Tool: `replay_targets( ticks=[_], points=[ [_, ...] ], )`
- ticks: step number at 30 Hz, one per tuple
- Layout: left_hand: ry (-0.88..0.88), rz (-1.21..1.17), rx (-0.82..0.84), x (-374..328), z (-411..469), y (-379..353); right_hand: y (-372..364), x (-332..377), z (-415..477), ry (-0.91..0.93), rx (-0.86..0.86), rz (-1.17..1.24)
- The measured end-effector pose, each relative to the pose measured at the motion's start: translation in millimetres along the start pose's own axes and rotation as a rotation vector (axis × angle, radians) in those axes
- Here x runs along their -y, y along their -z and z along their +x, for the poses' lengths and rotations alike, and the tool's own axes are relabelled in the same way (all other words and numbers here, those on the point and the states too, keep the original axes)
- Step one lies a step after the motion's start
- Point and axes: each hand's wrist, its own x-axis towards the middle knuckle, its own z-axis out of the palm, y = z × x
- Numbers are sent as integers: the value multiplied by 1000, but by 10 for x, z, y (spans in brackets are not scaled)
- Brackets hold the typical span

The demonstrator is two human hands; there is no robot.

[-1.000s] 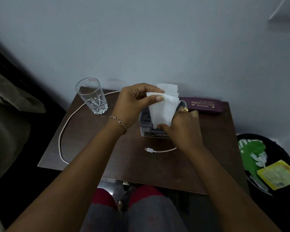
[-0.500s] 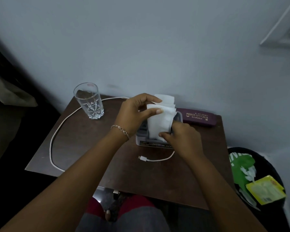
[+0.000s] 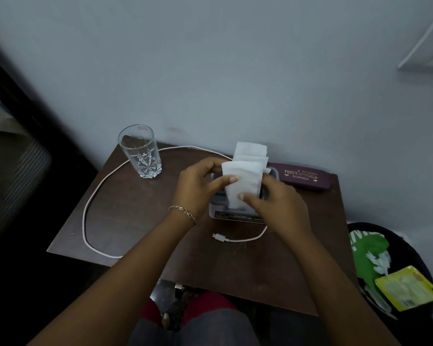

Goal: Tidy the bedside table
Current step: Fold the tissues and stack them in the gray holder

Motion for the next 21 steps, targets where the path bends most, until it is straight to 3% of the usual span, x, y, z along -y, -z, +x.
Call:
replay_targets(
  ticks=[10, 14, 21],
  points=[
    [13, 52, 10, 43, 18, -34, -10, -148, 15, -43, -31, 186],
    [46, 83, 6, 109, -11, -39, -40, -152, 12, -52, -35, 96],
    [60, 27, -10, 152, 51, -70, -30, -185, 41, -70, -88, 213]
  ],
)
